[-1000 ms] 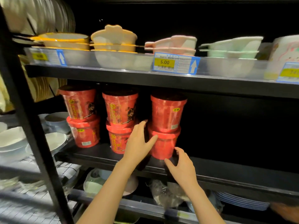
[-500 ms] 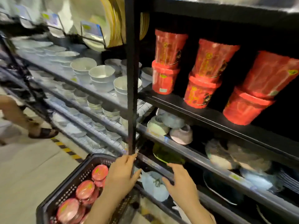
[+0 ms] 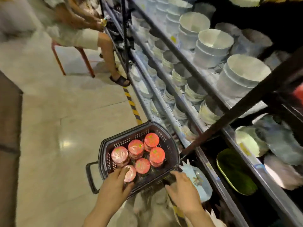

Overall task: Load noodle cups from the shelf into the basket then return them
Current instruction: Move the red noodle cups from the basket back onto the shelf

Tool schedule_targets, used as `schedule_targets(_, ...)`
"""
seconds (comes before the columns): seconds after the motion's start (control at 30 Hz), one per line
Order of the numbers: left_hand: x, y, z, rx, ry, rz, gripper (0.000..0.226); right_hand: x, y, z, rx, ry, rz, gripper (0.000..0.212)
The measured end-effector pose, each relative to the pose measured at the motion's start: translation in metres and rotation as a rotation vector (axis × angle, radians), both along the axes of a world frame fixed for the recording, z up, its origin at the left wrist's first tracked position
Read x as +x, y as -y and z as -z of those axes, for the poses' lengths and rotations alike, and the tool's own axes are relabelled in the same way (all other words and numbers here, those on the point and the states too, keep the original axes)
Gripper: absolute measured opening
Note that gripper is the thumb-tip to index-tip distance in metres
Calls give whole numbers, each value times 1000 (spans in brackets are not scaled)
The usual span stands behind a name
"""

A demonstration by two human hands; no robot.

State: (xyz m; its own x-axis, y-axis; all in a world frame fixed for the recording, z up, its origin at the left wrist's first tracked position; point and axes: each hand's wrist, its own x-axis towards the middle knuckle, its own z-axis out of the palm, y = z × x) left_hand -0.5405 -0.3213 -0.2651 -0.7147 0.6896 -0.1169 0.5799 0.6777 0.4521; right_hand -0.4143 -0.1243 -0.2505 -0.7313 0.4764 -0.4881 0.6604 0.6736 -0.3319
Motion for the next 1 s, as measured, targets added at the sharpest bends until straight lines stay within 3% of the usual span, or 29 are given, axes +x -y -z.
schedule_targets(0.2, -26, -36, 59, -95, 265, -209, 53, -68, -52, 48, -59, 111, -165, 51)
schedule_targets(0.33, -47, -69, 110, -124, 361, -289, 43, -117, -90, 89, -75, 199, -309, 53)
schedule_targets(0.7, -116, -131, 279, -213, 475, -391, 47, -208, -140, 269, 76, 406, -361, 50)
schedule_targets(0.87, -138, -143, 371, -232, 483, -429, 56, -206, -135, 359, 99, 430, -250, 71)
schedule_targets(1.0, -156, -153, 421, -224, 429, -487, 77, -202, -132, 414, 86, 484, -167, 99)
